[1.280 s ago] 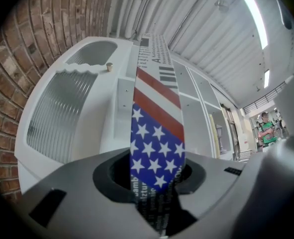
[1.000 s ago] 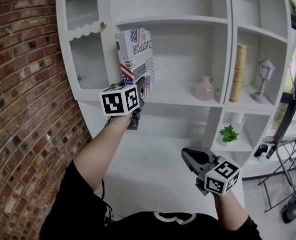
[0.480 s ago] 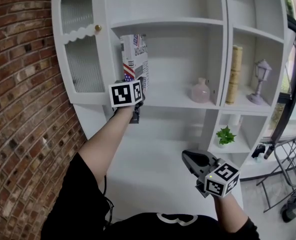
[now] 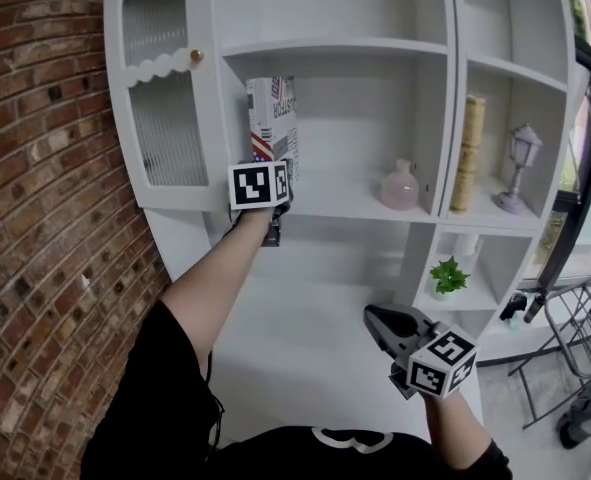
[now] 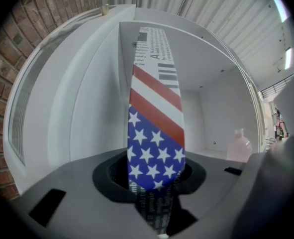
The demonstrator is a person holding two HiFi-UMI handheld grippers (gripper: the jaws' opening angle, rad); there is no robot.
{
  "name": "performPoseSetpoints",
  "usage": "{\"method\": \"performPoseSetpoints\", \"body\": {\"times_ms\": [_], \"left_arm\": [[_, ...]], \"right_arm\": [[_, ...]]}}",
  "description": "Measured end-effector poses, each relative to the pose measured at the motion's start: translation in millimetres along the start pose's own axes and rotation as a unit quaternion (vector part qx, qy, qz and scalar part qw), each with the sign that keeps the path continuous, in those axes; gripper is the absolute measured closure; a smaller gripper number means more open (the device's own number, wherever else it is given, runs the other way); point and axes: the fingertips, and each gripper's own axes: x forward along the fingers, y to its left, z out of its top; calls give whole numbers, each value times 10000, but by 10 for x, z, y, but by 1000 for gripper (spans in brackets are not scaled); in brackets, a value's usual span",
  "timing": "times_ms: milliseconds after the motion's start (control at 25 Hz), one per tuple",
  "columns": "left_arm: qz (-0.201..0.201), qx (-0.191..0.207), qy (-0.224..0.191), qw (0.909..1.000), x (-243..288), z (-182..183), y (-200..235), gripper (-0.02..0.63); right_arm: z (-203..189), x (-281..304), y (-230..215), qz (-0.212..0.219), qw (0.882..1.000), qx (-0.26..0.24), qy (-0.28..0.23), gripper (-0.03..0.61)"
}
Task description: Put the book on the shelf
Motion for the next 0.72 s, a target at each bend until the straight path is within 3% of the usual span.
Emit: {"method": "performPoseSetpoints", "body": {"times_ms": [280,520,720], "left_arm": [[-73,-28,100,9999,-13,-16,-6,452],[-368,-106,-234,9990,-156,93,-174,274],[-618,-68,-484,9969,-372,216,-280,224]], "right_arm": [[-9,-14,23,8,10000,31,14,578],[28,-47,50,-29,9999,127,-83,578],[82,-116,106,-24,9998,131,-145,578]]}}
